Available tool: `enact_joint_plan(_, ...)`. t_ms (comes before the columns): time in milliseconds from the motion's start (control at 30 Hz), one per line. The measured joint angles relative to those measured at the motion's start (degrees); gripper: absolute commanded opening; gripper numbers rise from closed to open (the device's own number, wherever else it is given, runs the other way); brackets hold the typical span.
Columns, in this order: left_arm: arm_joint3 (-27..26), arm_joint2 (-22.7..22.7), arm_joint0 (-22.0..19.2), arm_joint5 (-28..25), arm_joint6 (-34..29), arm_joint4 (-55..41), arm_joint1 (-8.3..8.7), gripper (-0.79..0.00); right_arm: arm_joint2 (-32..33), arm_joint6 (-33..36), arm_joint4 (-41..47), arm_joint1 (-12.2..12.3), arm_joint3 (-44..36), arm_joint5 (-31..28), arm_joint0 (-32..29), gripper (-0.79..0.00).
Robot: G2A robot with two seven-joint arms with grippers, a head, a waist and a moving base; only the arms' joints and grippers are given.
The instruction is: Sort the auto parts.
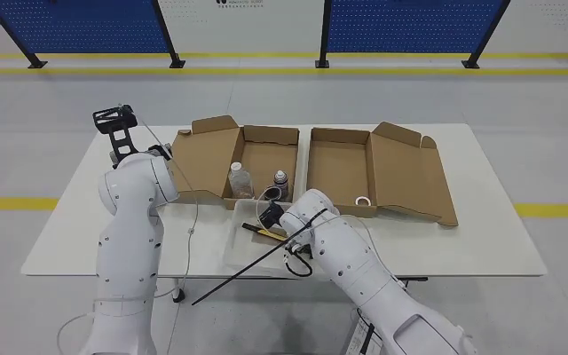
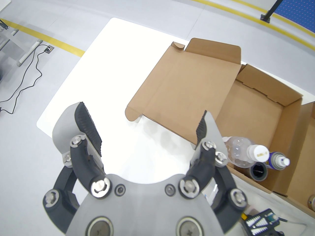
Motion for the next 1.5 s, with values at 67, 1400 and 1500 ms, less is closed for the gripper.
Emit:
enact_joint_plan(67,0.0,0.0,0.0,0.0,0.0,0.0,0.0,0.0,-0.11,0.0,1.09,0.1,-0.59,-0.16,-0.14,-0.431)
enact_joint_plan(1400,0.0,0.0,0.0,0.0,0.0,0.0,0.0,0.0,-4.06,0.0,3.93,1.58,-0.6,2.49,1.55,-0.785)
enact_joint_plan(1500,0.0,0.0,0.0,0.0,0.0,0.0,0.0,0.0,-4.27,0.0,4.21,1.72,-1.42,2.67,1.22,-0.785)
